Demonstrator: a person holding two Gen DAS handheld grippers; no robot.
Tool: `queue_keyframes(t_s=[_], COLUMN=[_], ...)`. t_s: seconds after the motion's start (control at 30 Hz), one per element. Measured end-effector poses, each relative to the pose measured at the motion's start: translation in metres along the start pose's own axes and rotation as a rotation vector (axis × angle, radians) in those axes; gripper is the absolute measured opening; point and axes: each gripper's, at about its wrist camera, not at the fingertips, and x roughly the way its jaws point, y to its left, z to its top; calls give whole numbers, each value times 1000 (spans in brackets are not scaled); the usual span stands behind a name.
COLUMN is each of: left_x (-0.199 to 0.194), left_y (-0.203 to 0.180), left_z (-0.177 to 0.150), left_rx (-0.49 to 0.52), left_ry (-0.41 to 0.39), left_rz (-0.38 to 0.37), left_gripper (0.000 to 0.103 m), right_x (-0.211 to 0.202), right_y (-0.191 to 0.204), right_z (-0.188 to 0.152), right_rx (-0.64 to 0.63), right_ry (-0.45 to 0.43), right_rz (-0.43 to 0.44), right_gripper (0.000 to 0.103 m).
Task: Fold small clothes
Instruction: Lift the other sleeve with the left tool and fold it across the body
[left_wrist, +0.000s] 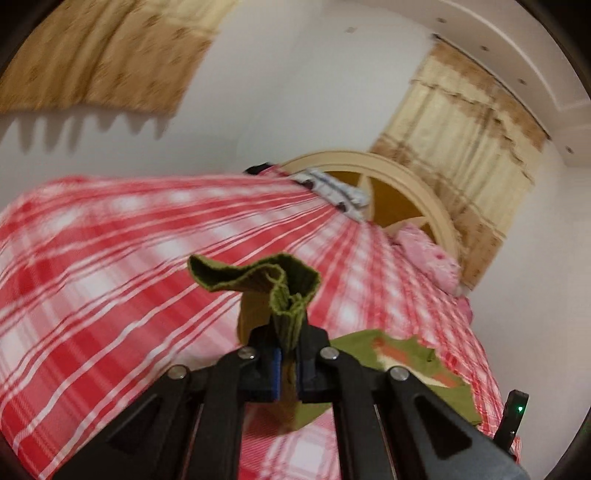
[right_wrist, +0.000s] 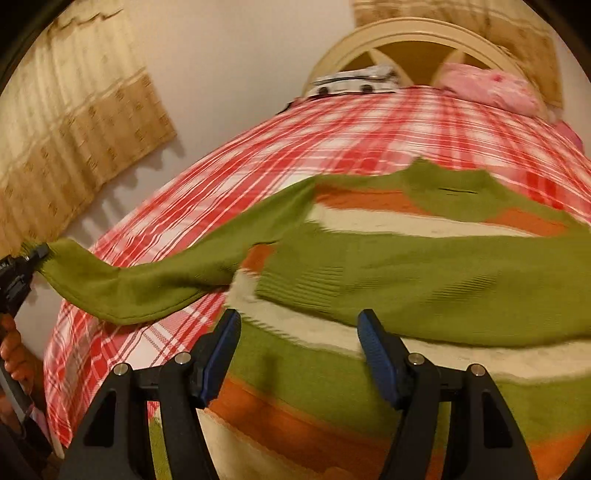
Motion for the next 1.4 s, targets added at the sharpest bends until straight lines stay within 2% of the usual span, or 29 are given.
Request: queue_keyframes(t_s=[0.13,0.37,0.6,0.77,1.0,1.13,1.4], left_x=[15,24,36,47,72,92,137], left_y=[-41,-114,-174,-231,-312,-346,-399], left_z=[14,35,46,38,-1,-31,-140], left_rx=[56,166,202,288,433,458,573], left_ry=[-8,-48,-33,-14,24,62,189], left_rz=[-74,-190,-278,-338,-388,-416,-420], left_gripper=[5,4,4,4,4,4,4], right_x=[-36,-88,-119,-135,-158,-170,-185], right_y=[-23,-51,-64,-76,-101,-119,-150], right_z=[-6,-31,-49,-55,-68,-80,-106], right_rx=[34,92,106,127,188,226,284], right_ry=[-30,-84,-124,-149,-183,-200,-202], right_rz=[-53,-74,-75,-75,-68,-80,-137], right_gripper=[66,66,66,66,66,66,66])
